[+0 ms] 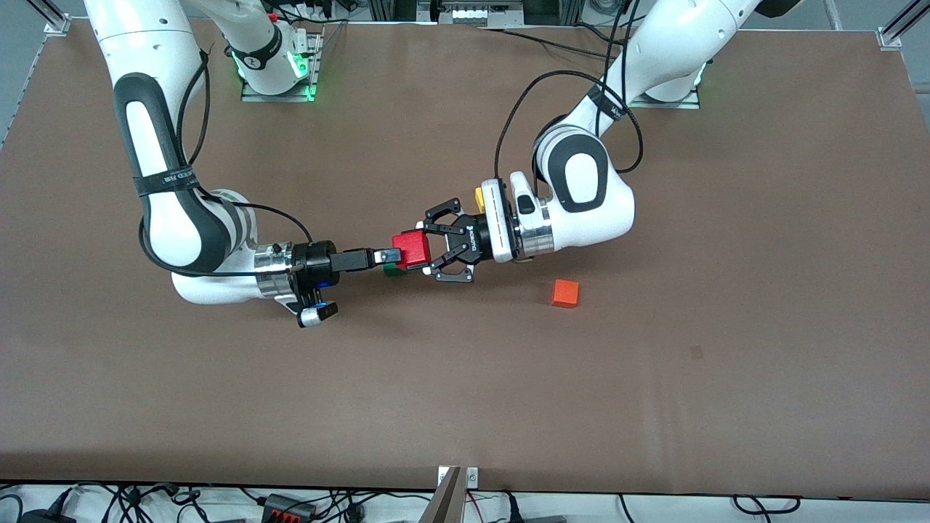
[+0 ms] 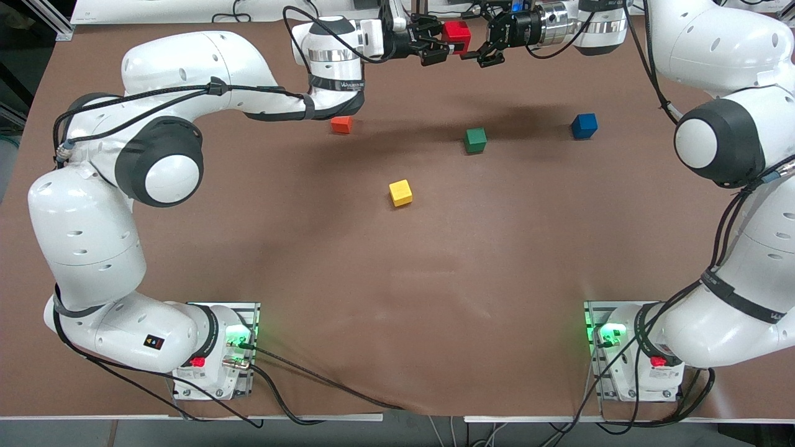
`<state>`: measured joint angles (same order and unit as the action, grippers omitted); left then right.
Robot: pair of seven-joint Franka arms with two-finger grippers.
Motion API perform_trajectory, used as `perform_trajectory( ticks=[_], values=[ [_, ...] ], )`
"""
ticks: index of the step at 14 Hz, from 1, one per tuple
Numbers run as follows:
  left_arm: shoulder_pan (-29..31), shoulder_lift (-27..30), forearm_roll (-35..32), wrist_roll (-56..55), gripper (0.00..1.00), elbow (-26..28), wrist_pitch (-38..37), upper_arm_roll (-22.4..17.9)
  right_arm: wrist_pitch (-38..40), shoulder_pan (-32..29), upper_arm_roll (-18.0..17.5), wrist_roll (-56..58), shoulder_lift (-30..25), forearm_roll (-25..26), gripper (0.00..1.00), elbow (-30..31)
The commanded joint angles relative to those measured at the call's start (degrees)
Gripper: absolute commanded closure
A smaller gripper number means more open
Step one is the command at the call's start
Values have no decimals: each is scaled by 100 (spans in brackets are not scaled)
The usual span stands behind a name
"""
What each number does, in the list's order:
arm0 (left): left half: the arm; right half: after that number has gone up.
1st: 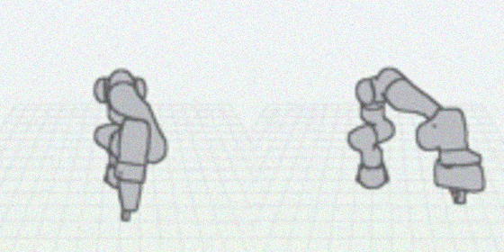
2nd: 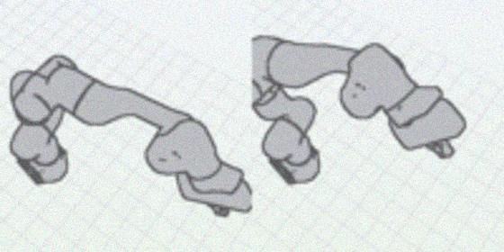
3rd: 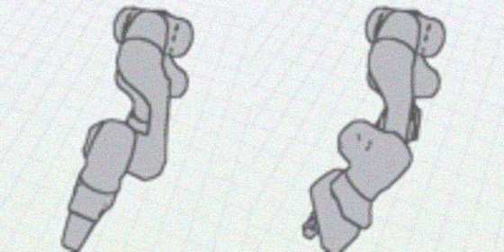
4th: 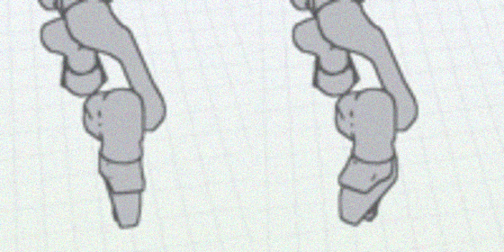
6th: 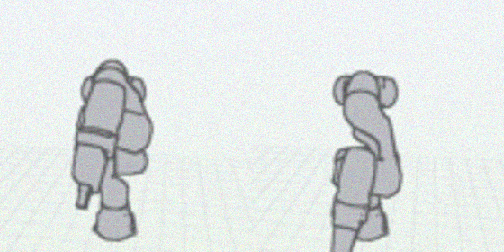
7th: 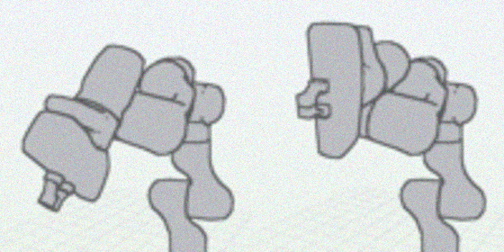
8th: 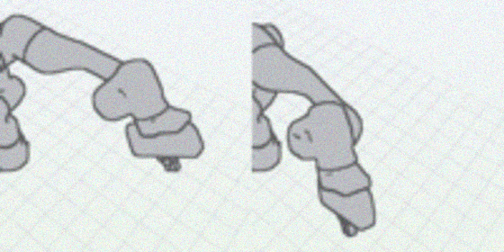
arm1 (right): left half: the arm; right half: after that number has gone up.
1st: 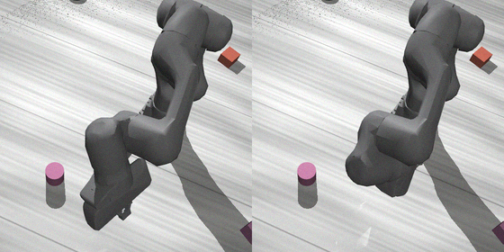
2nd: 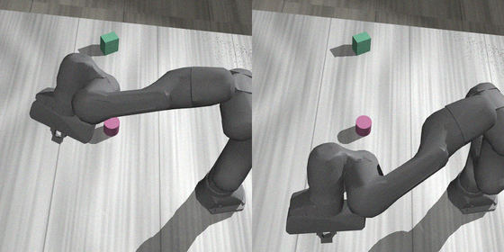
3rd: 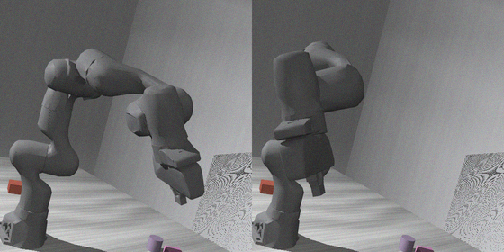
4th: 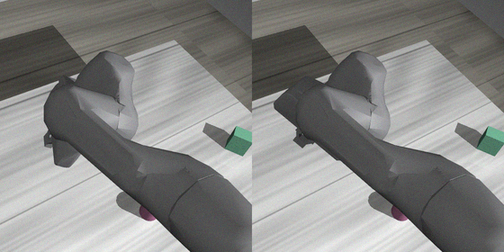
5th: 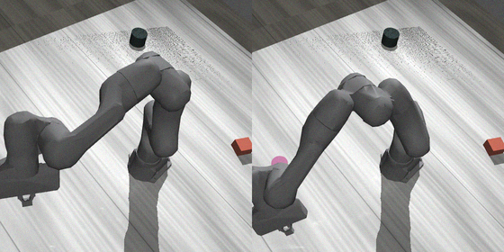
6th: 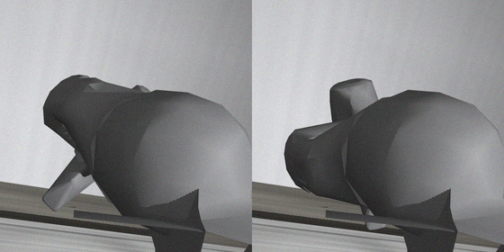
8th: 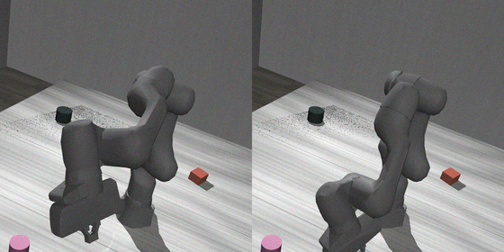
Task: Pass red block to right arm, stack on blue
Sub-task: 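Bring the right gripper to the red cube held by the left gripper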
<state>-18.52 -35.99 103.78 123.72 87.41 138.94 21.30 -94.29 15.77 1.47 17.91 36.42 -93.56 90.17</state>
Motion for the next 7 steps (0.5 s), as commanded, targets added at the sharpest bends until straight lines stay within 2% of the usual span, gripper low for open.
perform_trajectory(
  ticks=[1, 5, 7],
  values=[
    [-73, -49, 239, 337, 92, -145, 186, -3, 243, 5, 2, 221, 128, -119, 0, -122],
    [-73, -40, 230, 337, 92, -145, 186, -3, 306, 14, 2, 344, 146, -312, 0, -122],
    [-73, -40, 230, 337, 92, -145, 186, -3, 288, 40, 2, 353, 163, -338, 3, -122]
  ],
)
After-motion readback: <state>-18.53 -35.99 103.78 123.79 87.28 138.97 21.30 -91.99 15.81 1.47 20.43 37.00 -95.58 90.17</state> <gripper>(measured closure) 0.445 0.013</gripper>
